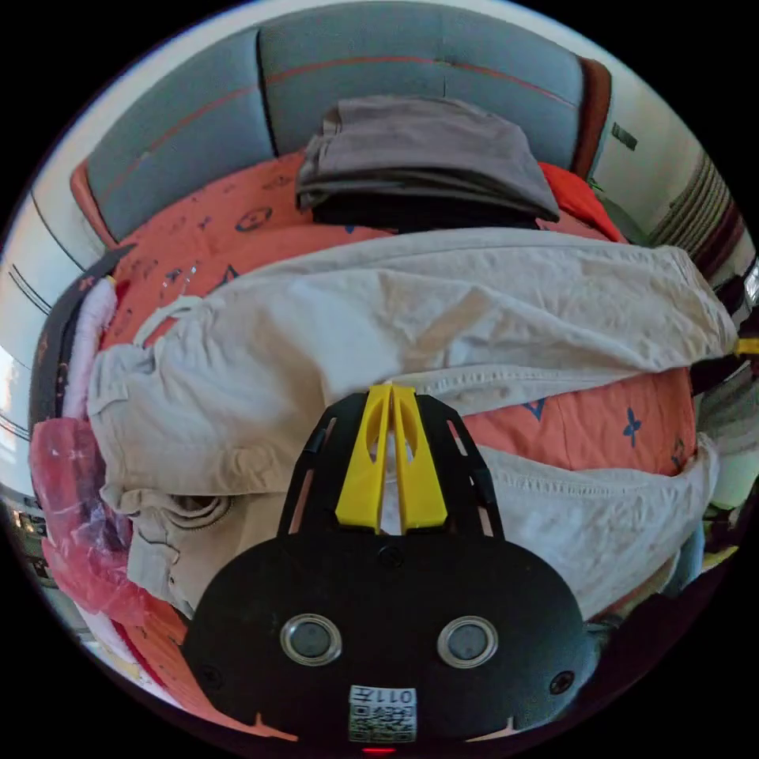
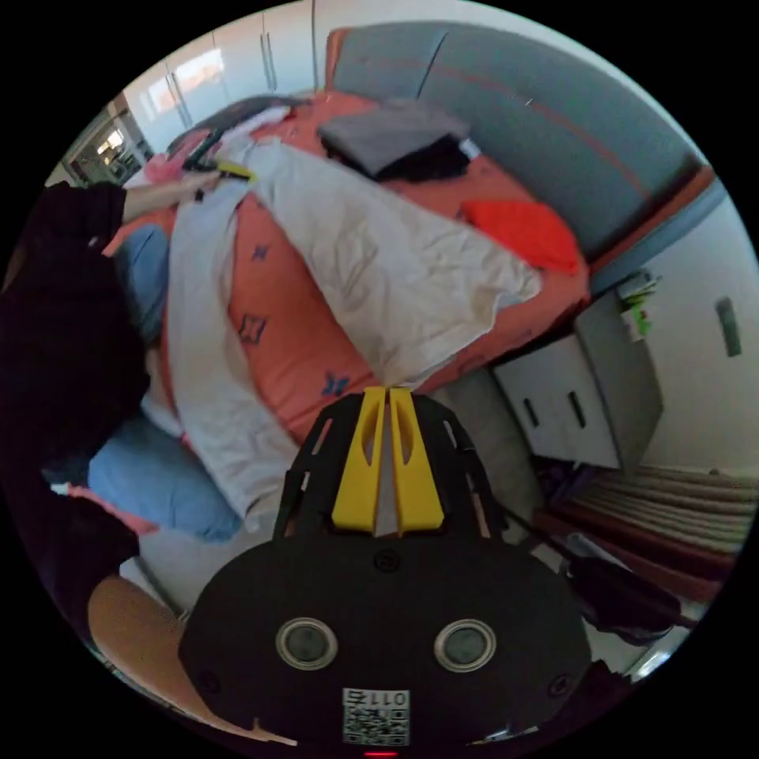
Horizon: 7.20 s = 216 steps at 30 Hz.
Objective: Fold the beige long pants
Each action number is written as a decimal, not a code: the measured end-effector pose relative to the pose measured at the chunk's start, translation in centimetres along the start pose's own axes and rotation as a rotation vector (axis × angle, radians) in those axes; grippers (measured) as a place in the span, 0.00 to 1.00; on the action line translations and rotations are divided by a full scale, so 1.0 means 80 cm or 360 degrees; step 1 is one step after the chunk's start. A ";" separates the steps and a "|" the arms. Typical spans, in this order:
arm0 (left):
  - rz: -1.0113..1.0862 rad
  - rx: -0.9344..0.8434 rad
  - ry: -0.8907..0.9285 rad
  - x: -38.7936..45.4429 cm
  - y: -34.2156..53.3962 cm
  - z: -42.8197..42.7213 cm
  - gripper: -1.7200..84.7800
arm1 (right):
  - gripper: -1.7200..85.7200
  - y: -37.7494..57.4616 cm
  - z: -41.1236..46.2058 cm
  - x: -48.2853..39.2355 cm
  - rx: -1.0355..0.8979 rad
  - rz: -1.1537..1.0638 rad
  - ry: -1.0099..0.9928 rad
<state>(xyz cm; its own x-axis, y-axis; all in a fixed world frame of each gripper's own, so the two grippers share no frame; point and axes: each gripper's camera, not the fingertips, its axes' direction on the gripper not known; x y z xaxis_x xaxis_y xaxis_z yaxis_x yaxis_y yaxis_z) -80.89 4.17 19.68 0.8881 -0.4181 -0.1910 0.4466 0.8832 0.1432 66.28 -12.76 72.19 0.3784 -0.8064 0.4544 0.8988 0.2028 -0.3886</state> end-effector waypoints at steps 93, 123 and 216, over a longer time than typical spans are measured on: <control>0.0402 0.0085 0.1438 0.472 -0.309 -0.159 0.06 | 0.03 0.126 0.256 -0.007 0.0086 0.1626 0.0285; 0.0372 0.0250 0.0531 0.234 0.243 -0.128 0.14 | 0.09 0.233 -0.045 -0.484 0.0217 0.1631 0.0272; -0.0355 0.0131 0.0009 -0.015 0.343 0.783 0.08 | 0.04 -0.315 -0.363 -0.548 0.0155 0.0886 0.0552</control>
<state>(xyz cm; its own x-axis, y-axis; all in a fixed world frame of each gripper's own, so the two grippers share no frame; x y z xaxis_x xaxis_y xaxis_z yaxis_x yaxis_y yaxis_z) -62.88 15.59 84.67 0.7659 -0.5996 -0.2322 0.6394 0.7486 0.1757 20.58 1.33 38.77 0.7136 -0.6955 -0.0841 0.6116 0.6770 -0.4094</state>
